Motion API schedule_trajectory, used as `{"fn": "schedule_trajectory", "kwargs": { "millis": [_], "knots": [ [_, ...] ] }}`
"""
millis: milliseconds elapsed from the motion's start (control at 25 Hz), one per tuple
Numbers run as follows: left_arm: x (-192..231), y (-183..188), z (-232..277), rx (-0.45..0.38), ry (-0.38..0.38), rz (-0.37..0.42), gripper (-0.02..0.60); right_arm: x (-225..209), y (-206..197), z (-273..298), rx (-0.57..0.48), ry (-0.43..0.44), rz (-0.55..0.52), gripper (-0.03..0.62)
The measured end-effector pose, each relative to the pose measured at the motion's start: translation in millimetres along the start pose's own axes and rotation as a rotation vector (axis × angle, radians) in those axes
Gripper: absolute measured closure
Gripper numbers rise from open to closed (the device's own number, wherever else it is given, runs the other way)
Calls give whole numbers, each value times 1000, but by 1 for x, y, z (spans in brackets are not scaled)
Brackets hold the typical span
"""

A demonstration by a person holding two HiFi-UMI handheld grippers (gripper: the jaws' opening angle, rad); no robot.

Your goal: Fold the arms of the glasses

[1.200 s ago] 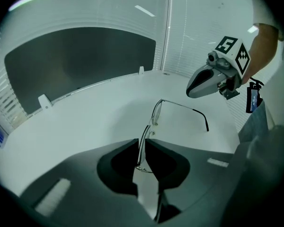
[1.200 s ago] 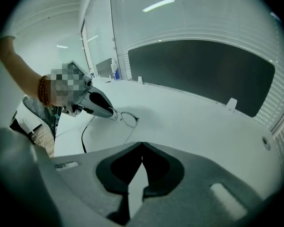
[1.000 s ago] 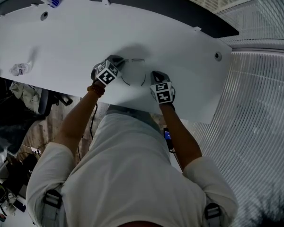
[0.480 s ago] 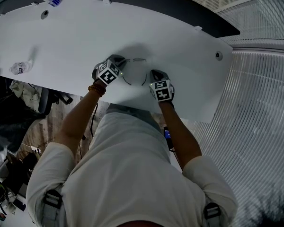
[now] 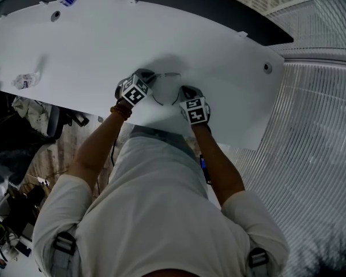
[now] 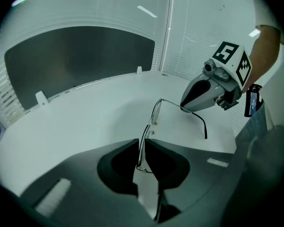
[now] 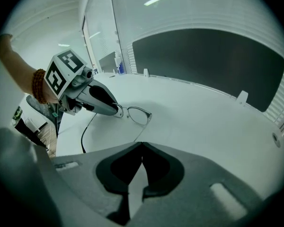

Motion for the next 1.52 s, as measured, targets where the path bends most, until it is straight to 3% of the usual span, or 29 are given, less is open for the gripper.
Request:
{"fn": "schedule_trajectory", "kwargs": {
  "millis": [1040,1520],
  "knots": [
    [-32,4,-7,2,-43,-31,541,19,13,10,-10,40,-39,594],
    [-17,4,-3,19,8,-64,546,23,15,-1,-24,35,-60,594]
  ]
}}
Point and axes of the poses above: the fingertips, and each gripper's own axes: z forward along the fingers, x to its left, y out of its top, the point moved 9 cm from there along -z, backward along the fingers, and after that the axes turned 15 degrees about y, right-handed, at the moved point
